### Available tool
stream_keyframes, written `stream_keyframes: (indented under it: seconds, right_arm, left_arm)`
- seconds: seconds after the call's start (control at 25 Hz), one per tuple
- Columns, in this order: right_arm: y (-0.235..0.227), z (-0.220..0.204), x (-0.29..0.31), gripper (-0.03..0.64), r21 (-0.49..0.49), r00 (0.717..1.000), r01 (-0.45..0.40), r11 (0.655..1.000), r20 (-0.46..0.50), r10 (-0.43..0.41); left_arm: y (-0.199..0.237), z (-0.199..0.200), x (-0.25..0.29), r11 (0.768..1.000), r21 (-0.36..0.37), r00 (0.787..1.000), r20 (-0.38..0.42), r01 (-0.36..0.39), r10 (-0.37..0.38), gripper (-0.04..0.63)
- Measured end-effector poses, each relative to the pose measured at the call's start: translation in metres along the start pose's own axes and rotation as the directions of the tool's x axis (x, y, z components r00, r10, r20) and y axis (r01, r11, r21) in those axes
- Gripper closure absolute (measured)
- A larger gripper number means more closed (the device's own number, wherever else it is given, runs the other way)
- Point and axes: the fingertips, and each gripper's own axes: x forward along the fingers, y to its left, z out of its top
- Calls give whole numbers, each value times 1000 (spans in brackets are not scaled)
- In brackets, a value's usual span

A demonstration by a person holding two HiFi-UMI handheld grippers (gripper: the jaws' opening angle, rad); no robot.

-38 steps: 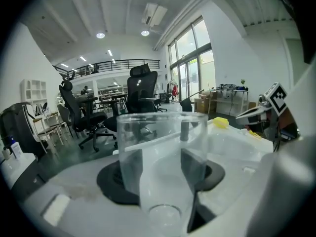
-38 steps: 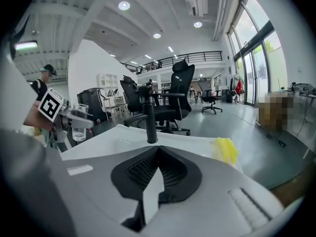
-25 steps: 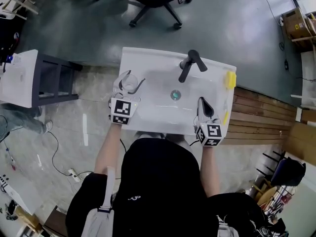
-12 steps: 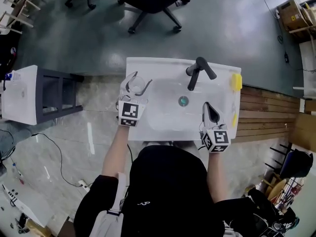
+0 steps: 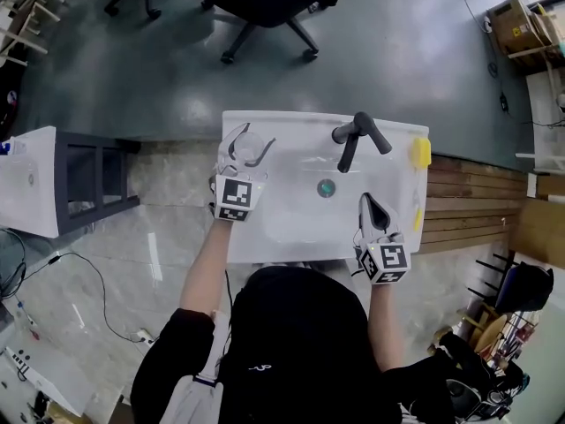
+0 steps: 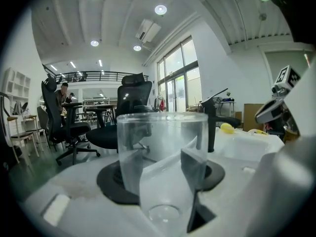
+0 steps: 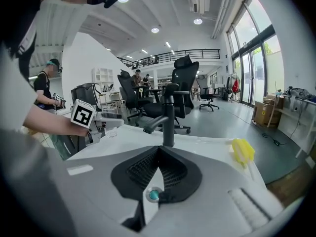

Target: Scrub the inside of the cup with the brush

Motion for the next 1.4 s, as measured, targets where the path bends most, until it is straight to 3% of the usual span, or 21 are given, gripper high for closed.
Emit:
stream_keyframes:
  seconds: [0.88, 1.4]
  right_arm:
    - [-6, 4, -3, 618, -43, 998, 52, 998, -28, -53]
    - [2, 2, -7, 618, -82, 998, 44, 996, -34, -47]
  left_arm:
    - [15, 1, 31, 1000, -25, 998, 69, 14, -12, 327]
    - [15, -11, 24, 1000, -8, 999, 38, 28, -28, 327]
